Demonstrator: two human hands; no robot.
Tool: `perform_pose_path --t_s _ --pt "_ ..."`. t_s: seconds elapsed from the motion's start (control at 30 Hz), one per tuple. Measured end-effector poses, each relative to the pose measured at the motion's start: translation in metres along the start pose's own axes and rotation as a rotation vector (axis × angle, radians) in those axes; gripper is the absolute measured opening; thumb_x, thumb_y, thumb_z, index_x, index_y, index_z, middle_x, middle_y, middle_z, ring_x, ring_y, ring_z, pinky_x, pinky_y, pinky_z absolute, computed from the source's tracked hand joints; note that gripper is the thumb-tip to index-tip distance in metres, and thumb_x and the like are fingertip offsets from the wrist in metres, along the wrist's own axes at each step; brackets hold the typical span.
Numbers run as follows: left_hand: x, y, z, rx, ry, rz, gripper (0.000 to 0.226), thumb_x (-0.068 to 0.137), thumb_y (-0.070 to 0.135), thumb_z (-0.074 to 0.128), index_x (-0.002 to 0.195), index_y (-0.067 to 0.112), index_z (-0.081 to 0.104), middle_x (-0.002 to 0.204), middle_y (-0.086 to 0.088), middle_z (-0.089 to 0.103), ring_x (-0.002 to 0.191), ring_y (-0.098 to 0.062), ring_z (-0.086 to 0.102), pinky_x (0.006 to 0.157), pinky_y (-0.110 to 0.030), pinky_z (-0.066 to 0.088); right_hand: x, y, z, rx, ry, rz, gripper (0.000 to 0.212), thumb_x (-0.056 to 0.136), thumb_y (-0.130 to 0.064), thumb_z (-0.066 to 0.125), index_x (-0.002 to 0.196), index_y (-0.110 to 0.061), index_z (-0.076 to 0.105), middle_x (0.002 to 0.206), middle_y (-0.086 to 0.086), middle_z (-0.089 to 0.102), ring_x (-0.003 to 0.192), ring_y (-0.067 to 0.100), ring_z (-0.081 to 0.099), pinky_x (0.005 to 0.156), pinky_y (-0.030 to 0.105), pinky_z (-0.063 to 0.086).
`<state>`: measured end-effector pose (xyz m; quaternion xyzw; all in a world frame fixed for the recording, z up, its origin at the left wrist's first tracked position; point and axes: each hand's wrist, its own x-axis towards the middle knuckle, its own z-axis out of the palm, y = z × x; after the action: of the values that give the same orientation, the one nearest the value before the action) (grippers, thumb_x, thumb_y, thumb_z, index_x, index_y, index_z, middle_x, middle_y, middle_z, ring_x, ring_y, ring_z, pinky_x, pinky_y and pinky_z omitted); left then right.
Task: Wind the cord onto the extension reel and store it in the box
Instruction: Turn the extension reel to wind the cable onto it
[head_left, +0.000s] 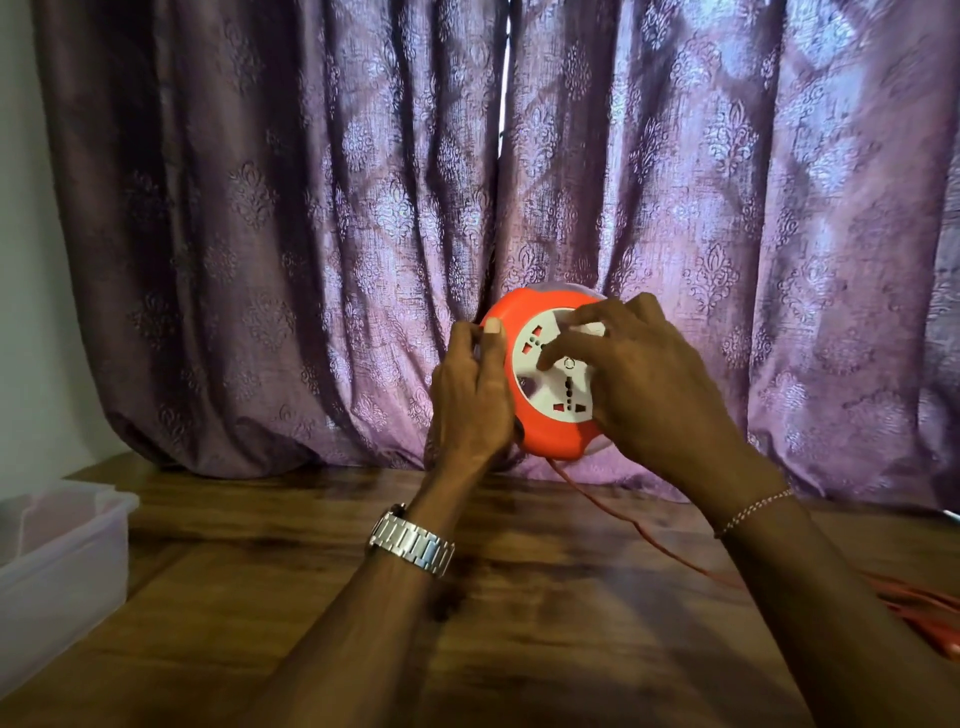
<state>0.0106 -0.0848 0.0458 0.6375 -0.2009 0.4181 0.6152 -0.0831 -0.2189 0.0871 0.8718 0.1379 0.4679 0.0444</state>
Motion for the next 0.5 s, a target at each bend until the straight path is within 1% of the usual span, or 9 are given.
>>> perform_pose_path --t_s 0.03,0.1,0.17,0.23,0.3,0.33,0.37,0.43,0.5 --pt "0.0009 0.0002 -0.0001 -0.004 0.007 -0.008 0.035 0.100 0.050 0.041 0.073 0.028 0.044 0.061 0.007 0.055 0.057 -0.005 0.047 0.060 -0.038 0.041 0.0003 0.0000 -0.0016 0.001 -0.061 -0.022 0.051 0.073 -0.004 0.064 0.108 -0.040 0.068 0.133 0.001 0.054 0.112 0.029 0.041 0.078 0.039 0.043" --pt "0.0013 0.0013 -0.0001 -0.015 0.018 -0.028 0.034 0.099 0.050 0.042 0.073 0.029 0.044 0.061 0.008 0.055 0.061 -0.014 0.048 0.064 -0.044 0.047 0.0003 -0.0005 -0.0030 -0.007 -0.157 -0.066 0.059 0.072 -0.006 0.065 0.115 -0.046 0.065 0.142 0.001 0.045 0.117 0.029 0.037 0.087 0.041 0.045" --pt "0.0010 0.0019 -0.0004 -0.017 0.018 -0.032 0.034 0.099 0.051 0.042 0.074 0.028 0.045 0.063 0.007 0.057 0.064 -0.020 0.052 0.067 -0.047 0.050 0.0004 -0.0017 -0.0028 -0.011 -0.185 -0.059 0.062 0.072 -0.008 0.066 0.117 -0.049 0.063 0.146 0.001 0.042 0.120 0.030 0.037 0.092 0.041 0.044" --pt "-0.0004 0.0021 -0.0002 -0.022 0.005 -0.028 0.035 0.099 0.052 0.041 0.078 0.025 0.047 0.070 0.003 0.063 0.071 -0.026 0.060 0.069 -0.050 0.052 -0.0004 -0.0017 -0.0024 -0.028 -0.152 -0.048 0.059 0.073 -0.010 0.062 0.114 -0.051 0.064 0.142 0.001 0.046 0.115 0.030 0.040 0.085 0.040 0.044" --pt "-0.0016 0.0024 -0.0001 -0.029 -0.005 -0.023 0.037 0.099 0.052 0.040 0.081 0.021 0.049 0.075 -0.004 0.066 0.076 -0.032 0.064 0.069 -0.051 0.053 -0.0015 -0.0014 -0.0020 -0.034 -0.119 -0.027 0.054 0.076 -0.017 0.048 0.113 -0.052 0.065 0.137 0.003 0.050 0.111 0.030 0.043 0.079 0.039 0.044" --pt "-0.0022 0.0029 0.0000 -0.032 -0.005 -0.022 0.038 0.099 0.052 0.040 0.083 0.019 0.050 0.076 -0.006 0.067 0.077 -0.032 0.064 0.069 -0.051 0.053 -0.0022 -0.0007 -0.0015 -0.021 -0.109 -0.018 0.056 0.074 -0.021 0.040 0.113 -0.052 0.065 0.135 0.004 0.051 0.110 0.030 0.045 0.078 0.039 0.044" --pt "-0.0026 0.0035 -0.0001 -0.033 0.000 -0.019 0.038 0.099 0.051 0.040 0.083 0.019 0.051 0.076 -0.006 0.067 0.077 -0.033 0.064 0.069 -0.051 0.053 -0.0025 -0.0002 -0.0005 -0.004 -0.103 -0.010 0.058 0.073 -0.023 0.036 0.115 -0.053 0.063 0.133 0.006 0.051 0.112 0.030 0.046 0.079 0.040 0.045" --pt "-0.0031 0.0050 0.0000 -0.024 0.011 -0.002 0.036 0.099 0.050 0.040 0.082 0.019 0.050 0.074 -0.007 0.065 0.075 -0.034 0.062 0.069 -0.051 0.051 -0.0035 -0.0001 0.0023 0.006 -0.092 0.026 0.058 0.076 -0.022 0.043 0.121 -0.055 0.059 0.128 0.007 0.050 0.114 0.030 0.048 0.081 0.039 0.046" --pt "-0.0038 0.0063 0.0006 -0.020 0.014 0.014 0.036 0.099 0.050 0.040 0.083 0.019 0.050 0.072 -0.006 0.064 0.073 -0.033 0.060 0.067 -0.050 0.050 -0.0045 0.0005 0.0065 0.017 -0.061 0.060 0.061 0.075 -0.021 0.057 0.123 -0.057 0.055 0.118 0.005 0.051 0.109 0.028 0.052 0.077 0.036 0.046"
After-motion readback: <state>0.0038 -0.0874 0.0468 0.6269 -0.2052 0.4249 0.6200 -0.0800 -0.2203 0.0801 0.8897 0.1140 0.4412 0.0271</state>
